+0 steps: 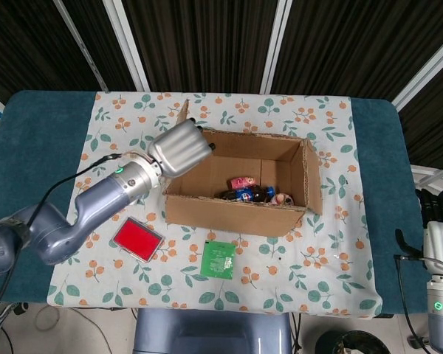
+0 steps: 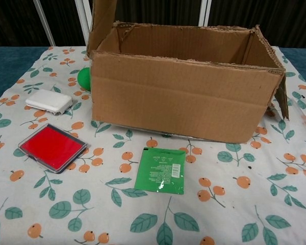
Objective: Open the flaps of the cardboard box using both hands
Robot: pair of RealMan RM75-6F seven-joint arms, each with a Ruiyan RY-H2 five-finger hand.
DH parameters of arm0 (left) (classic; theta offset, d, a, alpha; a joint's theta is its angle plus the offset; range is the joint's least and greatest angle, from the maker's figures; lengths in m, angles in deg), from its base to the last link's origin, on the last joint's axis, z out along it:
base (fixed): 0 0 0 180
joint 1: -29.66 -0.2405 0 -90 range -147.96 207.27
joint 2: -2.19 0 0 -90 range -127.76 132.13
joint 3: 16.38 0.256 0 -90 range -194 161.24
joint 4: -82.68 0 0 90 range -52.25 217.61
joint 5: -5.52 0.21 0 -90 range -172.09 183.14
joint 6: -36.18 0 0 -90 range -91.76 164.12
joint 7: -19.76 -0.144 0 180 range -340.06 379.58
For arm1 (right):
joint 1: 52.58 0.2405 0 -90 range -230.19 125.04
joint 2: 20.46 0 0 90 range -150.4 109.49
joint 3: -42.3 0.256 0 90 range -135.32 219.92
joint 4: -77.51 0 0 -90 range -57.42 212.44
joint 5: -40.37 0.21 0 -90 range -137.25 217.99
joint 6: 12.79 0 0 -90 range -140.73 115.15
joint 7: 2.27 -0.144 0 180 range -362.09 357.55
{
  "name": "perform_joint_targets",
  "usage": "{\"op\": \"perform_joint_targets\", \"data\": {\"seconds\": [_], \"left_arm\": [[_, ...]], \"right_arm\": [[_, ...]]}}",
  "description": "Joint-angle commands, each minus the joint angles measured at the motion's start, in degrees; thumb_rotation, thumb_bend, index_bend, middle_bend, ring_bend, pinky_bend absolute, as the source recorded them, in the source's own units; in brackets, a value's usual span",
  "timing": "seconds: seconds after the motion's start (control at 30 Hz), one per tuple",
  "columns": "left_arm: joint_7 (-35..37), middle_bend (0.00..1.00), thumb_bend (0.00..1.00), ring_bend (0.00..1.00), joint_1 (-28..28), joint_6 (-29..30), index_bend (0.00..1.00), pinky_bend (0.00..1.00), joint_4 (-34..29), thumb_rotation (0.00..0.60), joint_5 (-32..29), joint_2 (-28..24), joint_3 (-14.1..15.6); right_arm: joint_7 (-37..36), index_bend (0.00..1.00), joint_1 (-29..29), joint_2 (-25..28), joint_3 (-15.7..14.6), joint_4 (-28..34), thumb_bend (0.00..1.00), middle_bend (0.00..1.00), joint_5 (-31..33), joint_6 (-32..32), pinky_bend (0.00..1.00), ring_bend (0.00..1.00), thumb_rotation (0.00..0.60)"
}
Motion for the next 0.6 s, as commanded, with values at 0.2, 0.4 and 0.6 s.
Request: {"op": "perform_joint_targets", "data": {"seconds": [0.2,0.4,0.6], "left_arm": [[2.0,0.64,0.97,0.44,-8.0,3.5,0.43,0.48,-5.7,0.600,3.8,-8.0,2.4],[4.2,0.64,0.97,0.44,-14.3,6.1,0.43,0.48,-6.9,0.600,6.1,-11.2,3.3],[7.7,0.58,0.78,0.40,-20.9,9.9,0.40,0.44,-7.5,0.600,7.3,-11.6,4.2]], "right_arm": [[-0.3,0.09,-0.3,0.2,0.5,0.1,0.41,0.10,0.3,0.0,0.25,0.09,0.600],[-0.4,0.09,-0.4,0.2,0.7,0.2,0.41,0.10,0.4,-0.2,0.25,0.09,0.600],[0.0,0.09,-0.5,0.2,0.6,0.4,0.41,0.10,0.1,-0.3,0.25,0.09,0.600]]}}
